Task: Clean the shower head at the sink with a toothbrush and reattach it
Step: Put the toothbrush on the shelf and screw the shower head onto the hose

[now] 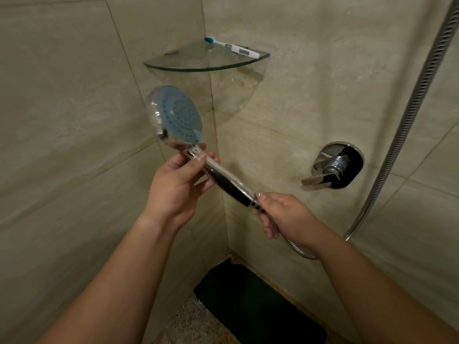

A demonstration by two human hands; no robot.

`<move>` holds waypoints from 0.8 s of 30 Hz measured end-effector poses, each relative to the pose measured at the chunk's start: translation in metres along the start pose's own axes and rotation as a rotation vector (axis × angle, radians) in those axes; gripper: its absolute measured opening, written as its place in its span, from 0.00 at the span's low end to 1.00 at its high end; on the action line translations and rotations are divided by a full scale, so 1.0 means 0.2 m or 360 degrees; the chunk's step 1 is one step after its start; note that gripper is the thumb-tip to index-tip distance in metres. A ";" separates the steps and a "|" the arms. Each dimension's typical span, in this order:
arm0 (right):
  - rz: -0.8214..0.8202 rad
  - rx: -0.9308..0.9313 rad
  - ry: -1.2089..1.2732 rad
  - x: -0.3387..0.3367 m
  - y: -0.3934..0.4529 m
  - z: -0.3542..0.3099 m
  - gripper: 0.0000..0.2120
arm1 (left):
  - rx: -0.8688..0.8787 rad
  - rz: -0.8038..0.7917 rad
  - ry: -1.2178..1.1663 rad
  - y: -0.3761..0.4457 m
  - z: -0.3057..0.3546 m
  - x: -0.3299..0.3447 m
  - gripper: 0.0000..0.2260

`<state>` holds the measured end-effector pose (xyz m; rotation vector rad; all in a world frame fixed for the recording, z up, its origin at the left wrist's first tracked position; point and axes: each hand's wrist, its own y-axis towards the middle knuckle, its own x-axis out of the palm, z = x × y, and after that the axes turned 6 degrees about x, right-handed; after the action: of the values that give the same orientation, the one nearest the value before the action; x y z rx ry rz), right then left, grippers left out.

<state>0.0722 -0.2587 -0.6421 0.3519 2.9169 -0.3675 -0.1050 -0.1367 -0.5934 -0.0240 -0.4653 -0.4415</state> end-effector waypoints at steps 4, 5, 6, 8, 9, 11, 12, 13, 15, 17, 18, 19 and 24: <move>0.0615 -0.0003 -0.0609 -0.09 0.06 0.16 0.08 | 0.0183 0.0099 0.0358 -0.04 -0.10 0.03 0.06; 0.0720 0.0075 -0.0308 -0.12 0.09 0.19 0.08 | 0.0195 0.0138 0.0418 -0.04 -0.13 0.03 0.06; 0.0774 0.0194 0.0077 -0.15 0.12 0.22 0.09 | 0.0202 0.0194 0.0458 -0.04 -0.16 0.03 0.07; 0.0826 0.0410 0.0677 -0.23 0.18 0.27 0.14 | 0.0203 0.0314 0.0488 -0.02 -0.20 0.02 0.07; 0.0834 0.0464 0.0850 -0.26 0.20 0.29 0.16 | 0.0203 0.0368 0.0499 -0.01 -0.22 0.02 0.07; 0.0849 0.0441 0.1094 -0.33 0.25 0.31 0.19 | 0.0201 0.0477 0.0497 -0.01 -0.27 0.03 0.08; 0.0839 0.0399 0.1166 -0.36 0.27 0.31 0.20 | 0.0201 0.0538 0.0478 -0.01 -0.28 0.04 0.09; 0.0829 0.0356 0.1217 -0.38 0.29 0.31 0.21 | 0.0208 0.0598 0.0460 -0.01 -0.30 0.05 0.10; 0.0835 0.0327 0.1319 -0.41 0.31 0.29 0.17 | 0.0219 0.0707 0.0458 -0.01 -0.34 0.09 0.10; 0.0864 0.0328 0.1352 -0.42 0.34 0.29 0.10 | 0.0207 0.0772 0.0462 -0.02 -0.39 0.13 0.11; 0.0870 0.0333 0.1350 -0.43 0.35 0.29 0.09 | 0.0199 0.0794 0.0466 -0.03 -0.42 0.15 0.12; 0.0880 0.0340 0.1348 -0.44 0.36 0.29 0.09 | 0.0192 0.0807 0.0474 -0.04 -0.45 0.16 0.14; 0.0971 0.0309 0.1153 -0.45 0.38 0.30 0.07 | 0.0178 0.0790 0.0498 -0.03 -0.46 0.19 0.14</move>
<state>0.1856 -0.2215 -0.6976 1.6545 3.1804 -0.4971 -0.0381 -0.1686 -0.6593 0.0369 -0.1629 0.0711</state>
